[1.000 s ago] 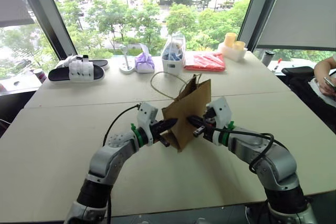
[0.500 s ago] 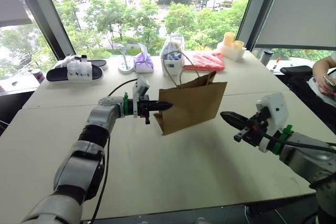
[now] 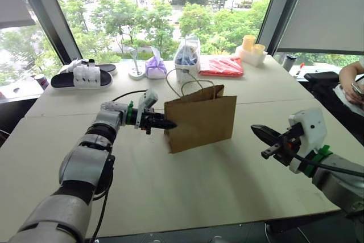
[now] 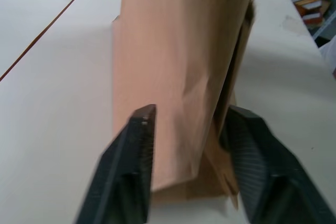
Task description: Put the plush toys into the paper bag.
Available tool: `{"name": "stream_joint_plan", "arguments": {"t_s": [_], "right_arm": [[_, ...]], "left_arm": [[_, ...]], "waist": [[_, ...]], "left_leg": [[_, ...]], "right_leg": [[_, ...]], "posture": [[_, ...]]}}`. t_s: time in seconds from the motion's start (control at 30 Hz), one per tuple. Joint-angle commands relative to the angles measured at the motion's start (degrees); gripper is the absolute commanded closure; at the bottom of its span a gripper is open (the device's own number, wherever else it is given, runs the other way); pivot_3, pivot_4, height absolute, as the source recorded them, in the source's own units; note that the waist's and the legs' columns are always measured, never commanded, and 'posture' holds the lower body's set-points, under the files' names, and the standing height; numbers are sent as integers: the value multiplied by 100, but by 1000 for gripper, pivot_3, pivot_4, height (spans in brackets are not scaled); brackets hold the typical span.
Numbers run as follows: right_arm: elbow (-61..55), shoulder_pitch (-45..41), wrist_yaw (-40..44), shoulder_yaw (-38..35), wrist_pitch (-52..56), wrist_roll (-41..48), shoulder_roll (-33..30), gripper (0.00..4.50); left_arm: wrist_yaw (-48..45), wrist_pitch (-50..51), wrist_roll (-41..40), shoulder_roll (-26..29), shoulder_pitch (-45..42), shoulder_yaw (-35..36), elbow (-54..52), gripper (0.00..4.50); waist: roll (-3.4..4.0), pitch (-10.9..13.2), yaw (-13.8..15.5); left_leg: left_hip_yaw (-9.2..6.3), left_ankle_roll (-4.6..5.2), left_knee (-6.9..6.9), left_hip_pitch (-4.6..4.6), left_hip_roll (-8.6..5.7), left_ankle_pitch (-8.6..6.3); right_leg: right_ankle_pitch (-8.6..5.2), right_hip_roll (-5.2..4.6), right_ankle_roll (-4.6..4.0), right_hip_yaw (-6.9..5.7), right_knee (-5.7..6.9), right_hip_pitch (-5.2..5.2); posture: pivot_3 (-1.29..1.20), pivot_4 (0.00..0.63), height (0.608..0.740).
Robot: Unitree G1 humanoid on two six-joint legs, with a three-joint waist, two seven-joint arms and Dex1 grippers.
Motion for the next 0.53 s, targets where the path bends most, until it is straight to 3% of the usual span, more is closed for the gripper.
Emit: {"name": "stream_joint_plan", "arguments": {"t_s": [0.03,0.07,0.1,0.27,0.4,0.53], "right_arm": [[54,-142,66,156,-226,-20,-151,4500],[119,-181,103,228,-269,-41,-187,4500],[185,-221,143,296,-316,-66,-226,4500],[626,-221,615,748,-714,-363,-587,4500],[1017,-276,1092,1170,-1111,-633,-864,4500],[1502,-491,1527,1474,-1474,-901,-1064,4500]], "left_arm": [[25,-111,100,320,-102,196,-128,666],[14,-168,124,451,-51,209,-188,162],[-23,-216,148,575,-1,221,-251,72],[-128,186,-277,1008,444,648,-1057,72],[-140,1353,-850,1208,1715,864,-3400,72],[698,3152,-1830,1328,3356,1348,-6276,72]], "waist": [[-1,1,-2],[-1,1,-12],[-1,1,-21],[-1,1,-28],[-1,1,-17],[-1,1,-28]], "left_leg": [[0,0,0,0,0,0],[0,0,0,0,0,0],[0,0,-1,0,0,0],[1,1,-5,3,3,-1],[-2,1,-1,0,4,-1],[-1,1,-1,-1,22,-1]], "right_leg": [[0,0,0,0,0,0],[0,0,0,0,0,0],[0,0,0,0,0,0],[0,2,0,0,2,-2],[0,1,1,1,2,-1],[0,0,1,8,2,-3]], "posture": [[0,150,740],[0,150,740],[0,150,740],[0,150,740],[0,150,740],[0,150,740]]}}
